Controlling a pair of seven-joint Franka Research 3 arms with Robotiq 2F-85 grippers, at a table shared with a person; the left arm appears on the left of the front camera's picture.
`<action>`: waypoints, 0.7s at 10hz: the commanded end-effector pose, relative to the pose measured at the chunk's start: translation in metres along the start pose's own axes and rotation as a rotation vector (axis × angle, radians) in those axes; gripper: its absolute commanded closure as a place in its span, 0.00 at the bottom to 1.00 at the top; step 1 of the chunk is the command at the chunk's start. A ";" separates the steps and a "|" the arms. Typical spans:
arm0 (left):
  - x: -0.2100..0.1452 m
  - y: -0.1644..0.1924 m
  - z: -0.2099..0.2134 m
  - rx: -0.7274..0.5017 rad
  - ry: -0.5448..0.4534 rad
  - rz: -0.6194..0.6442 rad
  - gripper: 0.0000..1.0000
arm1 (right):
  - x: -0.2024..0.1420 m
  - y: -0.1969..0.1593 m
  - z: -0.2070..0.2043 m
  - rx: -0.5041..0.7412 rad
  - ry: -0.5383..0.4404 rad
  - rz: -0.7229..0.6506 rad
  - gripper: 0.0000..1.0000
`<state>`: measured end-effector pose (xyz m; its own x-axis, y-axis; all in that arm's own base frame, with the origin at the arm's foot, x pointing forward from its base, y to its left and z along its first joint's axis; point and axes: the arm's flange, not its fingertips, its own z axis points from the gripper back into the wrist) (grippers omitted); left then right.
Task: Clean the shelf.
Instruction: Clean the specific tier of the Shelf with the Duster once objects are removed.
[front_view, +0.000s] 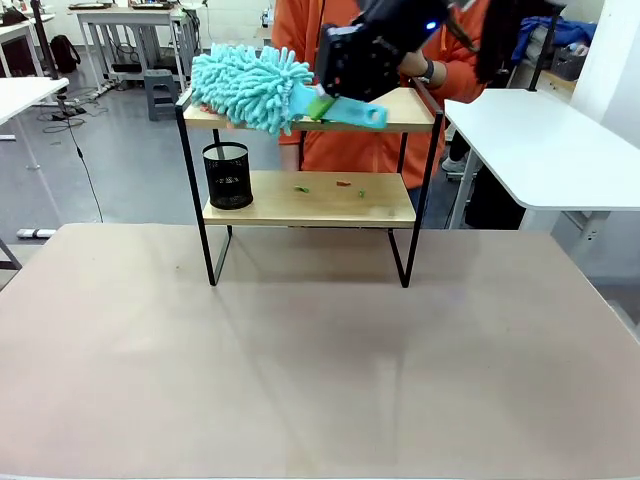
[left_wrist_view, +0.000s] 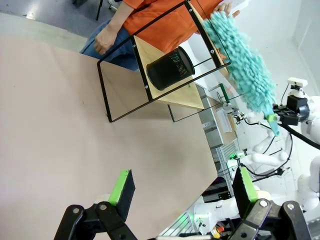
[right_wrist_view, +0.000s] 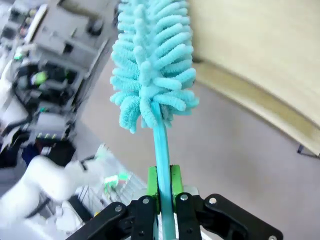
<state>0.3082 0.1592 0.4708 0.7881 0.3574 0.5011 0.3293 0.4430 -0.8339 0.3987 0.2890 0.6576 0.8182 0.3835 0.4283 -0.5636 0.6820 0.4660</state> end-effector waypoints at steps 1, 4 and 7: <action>0.000 -0.001 -0.003 -0.018 -0.018 -0.021 0.00 | -0.035 -0.010 0.044 0.098 0.083 0.079 0.88; 0.000 -0.001 -0.003 -0.018 -0.018 -0.021 0.00 | -0.110 -0.009 0.105 0.295 0.302 0.192 0.88; 0.000 -0.001 -0.003 -0.018 -0.018 -0.021 0.00 | -0.135 -0.028 0.142 0.389 0.185 0.171 0.88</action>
<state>0.3080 0.1594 0.4709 0.7877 0.3578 0.5016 0.3296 0.4431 -0.8337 0.2782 0.1351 0.7037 0.6836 0.6441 0.3433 -0.6672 0.3607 0.6517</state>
